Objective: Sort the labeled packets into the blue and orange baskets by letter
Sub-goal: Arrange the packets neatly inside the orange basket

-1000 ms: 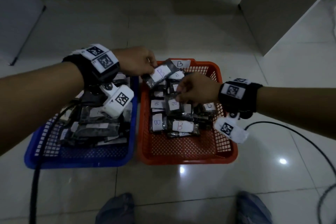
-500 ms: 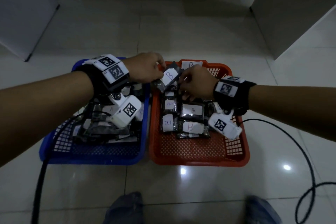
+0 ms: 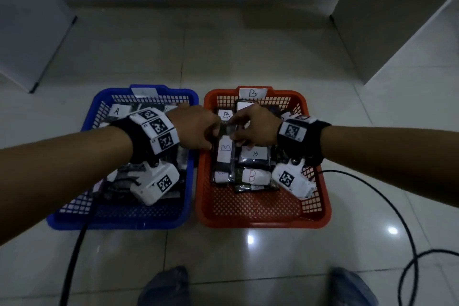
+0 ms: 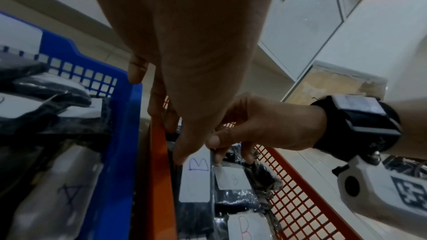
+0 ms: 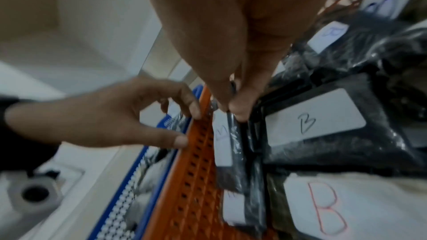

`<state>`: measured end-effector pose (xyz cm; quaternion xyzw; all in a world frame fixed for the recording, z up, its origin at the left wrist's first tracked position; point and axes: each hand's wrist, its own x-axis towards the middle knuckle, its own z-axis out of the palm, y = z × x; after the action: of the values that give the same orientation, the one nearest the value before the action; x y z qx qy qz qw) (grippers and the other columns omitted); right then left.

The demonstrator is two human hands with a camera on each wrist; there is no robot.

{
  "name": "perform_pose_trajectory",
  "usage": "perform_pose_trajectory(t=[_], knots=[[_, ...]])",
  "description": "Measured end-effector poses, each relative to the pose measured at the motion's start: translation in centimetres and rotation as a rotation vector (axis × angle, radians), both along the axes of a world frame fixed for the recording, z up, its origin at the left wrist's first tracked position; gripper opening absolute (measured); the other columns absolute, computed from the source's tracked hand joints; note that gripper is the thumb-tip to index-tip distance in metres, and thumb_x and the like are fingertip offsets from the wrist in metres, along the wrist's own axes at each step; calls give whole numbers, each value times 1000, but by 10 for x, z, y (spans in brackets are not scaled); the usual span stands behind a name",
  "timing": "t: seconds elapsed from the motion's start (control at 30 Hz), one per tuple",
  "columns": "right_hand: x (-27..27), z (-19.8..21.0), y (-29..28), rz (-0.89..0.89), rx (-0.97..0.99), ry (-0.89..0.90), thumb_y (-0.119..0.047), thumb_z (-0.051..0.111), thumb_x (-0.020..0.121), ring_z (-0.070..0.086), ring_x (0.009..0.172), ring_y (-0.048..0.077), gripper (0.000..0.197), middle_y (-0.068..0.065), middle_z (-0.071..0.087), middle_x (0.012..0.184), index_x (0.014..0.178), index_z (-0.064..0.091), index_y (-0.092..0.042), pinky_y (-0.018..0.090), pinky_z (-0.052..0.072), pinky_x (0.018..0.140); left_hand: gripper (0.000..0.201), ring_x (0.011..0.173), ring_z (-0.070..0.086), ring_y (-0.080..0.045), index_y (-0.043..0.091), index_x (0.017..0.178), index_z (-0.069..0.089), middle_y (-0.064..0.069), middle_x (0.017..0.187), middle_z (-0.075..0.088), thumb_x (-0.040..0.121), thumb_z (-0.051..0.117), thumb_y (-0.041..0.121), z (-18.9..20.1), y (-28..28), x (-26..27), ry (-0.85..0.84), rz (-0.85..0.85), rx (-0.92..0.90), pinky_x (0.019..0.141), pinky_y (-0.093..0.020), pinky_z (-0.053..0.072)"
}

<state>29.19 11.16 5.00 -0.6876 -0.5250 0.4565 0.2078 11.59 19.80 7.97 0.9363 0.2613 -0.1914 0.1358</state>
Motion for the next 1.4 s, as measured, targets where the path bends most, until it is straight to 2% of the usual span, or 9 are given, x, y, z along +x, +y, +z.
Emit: perform_pose_trajectory(t=[0.2,0.37,0.47,0.57,0.8,0.93,1.13,1.27,1.4], knots=[[0,-1,-3,104,230,-269,-18,74,89,72,72,16,22,7,71,102,107,68,-7,34,62,63,33,105,52,-13,31,104,60,8,110,57,78,74,46,-8,-4,-6,-3,-40,20,96,-44,42],[50,18,-26,140,396,-616,-23,63,94,61,93,14,29,4,63,115,123,64,-16,21,47,76,19,91,54,-16,23,105,54,3,108,43,91,61,34,-15,1,-18,-281,105,121,67,-30,45],[83,4,-58,-24,301,-751,-32,65,89,48,125,34,63,16,47,139,146,41,-21,44,47,98,21,83,55,-17,19,100,51,1,101,48,90,60,36,-17,6,-26,-324,232,131,64,-31,45],[92,-12,-90,-2,106,-589,-34,64,90,25,144,38,83,14,28,157,155,13,-22,56,36,111,33,81,59,-16,17,96,52,2,86,57,85,69,43,-20,4,-30,-257,353,-12,60,-28,43],[90,-35,-99,-1,250,-443,-32,64,90,42,130,17,75,3,39,146,153,27,-17,32,40,107,63,75,62,-15,17,120,39,-3,89,62,77,80,37,-30,-9,-33,-231,519,-156,57,-31,52],[96,-47,-92,36,225,-470,-31,68,88,41,132,21,78,3,39,148,152,25,-19,44,43,110,59,75,65,-12,16,121,44,2,91,64,79,81,33,-30,-7,-34,-225,561,-208,56,-22,47],[94,-39,-92,40,240,-453,-32,69,89,36,138,24,76,6,41,149,151,28,-18,33,33,109,56,60,72,-21,19,118,43,-7,96,69,79,81,29,-33,-4,-37,-236,633,-344,70,-45,61],[101,-26,-80,63,67,-526,-46,60,88,16,150,37,80,2,40,151,153,26,-17,52,11,124,44,71,69,-18,15,109,51,-1,84,67,81,79,34,-14,-4,-39,-180,534,-216,67,-34,58],[88,22,-57,74,-22,-492,-30,67,83,41,134,38,59,13,49,140,137,49,-13,51,38,111,30,83,65,-17,13,102,60,-2,87,68,84,75,32,39,4,-33,-155,460,-202,69,-28,53]])
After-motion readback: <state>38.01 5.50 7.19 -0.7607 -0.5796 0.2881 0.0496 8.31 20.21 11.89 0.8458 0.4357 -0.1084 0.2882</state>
